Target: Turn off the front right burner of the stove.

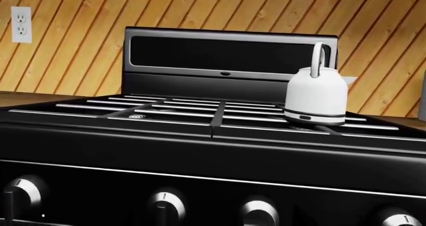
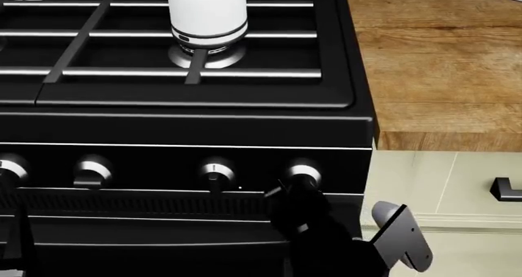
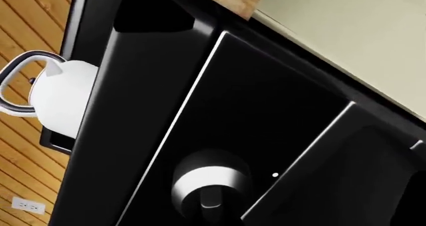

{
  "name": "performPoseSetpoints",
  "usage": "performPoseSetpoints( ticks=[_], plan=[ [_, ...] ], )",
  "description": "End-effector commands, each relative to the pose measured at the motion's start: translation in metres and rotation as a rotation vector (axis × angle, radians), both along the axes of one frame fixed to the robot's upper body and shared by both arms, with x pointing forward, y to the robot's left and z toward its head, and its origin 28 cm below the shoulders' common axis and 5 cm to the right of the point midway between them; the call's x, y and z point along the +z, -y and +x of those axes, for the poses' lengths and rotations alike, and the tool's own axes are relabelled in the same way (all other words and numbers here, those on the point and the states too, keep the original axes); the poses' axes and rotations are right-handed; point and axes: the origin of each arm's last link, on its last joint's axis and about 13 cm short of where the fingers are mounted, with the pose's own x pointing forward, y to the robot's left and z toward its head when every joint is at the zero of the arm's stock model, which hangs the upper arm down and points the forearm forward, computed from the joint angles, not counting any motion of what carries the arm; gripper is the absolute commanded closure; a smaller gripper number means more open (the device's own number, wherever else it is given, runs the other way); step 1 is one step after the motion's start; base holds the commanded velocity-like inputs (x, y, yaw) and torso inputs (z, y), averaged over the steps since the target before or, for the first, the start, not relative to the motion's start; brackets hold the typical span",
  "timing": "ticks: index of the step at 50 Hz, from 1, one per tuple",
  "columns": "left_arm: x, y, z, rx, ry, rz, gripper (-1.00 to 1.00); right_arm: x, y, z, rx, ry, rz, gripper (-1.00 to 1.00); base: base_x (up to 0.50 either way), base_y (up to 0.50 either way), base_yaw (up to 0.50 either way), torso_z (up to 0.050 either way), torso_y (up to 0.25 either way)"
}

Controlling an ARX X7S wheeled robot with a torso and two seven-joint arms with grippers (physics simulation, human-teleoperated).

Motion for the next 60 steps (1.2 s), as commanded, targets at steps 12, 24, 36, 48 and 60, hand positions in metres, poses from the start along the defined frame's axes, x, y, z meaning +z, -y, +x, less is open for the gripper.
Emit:
performPoseSetpoints(
  ticks=[12, 24, 36, 48, 60],
  plan=[
    [0.0021, 0.0002, -0.0006, 0.0, -0.001, 0.003, -1.0, 0.0341, -0.0129, 0.0129, 0.109, 0.19, 0.261, 1.0, 0.02, 0.01, 0.02, 0.0, 0.0],
    [0.0031, 0.0002, -0.0014, -0.001, -0.002, 0.003, -1.0, 0.0353, -0.0114, 0.0129, 0.1, 0.184, 0.328, 1.0, 0.03, 0.01, 0.02, 0.001, 0.0],
    [0.0023, 0.0001, -0.0018, -0.001, -0.003, 0.002, -1.0, 0.0362, -0.012, 0.0138, 0.133, 0.174, 0.319, 1.0, 0.03, 0.01, 0.02, 0.0, 0.0],
    [0.0023, 0.0001, -0.0018, -0.001, -0.003, 0.002, -1.0, 0.0362, -0.012, 0.0138, 0.133, 0.174, 0.319, 1.0, 0.03, 0.01, 0.02, 0.001, 0.0],
    [0.0023, 0.0001, -0.0018, -0.001, -0.003, 0.002, -1.0, 0.0362, -0.012, 0.0138, 0.133, 0.174, 0.319, 1.0, 0.03, 0.01, 0.02, 0.0, 0.0]
  ],
)
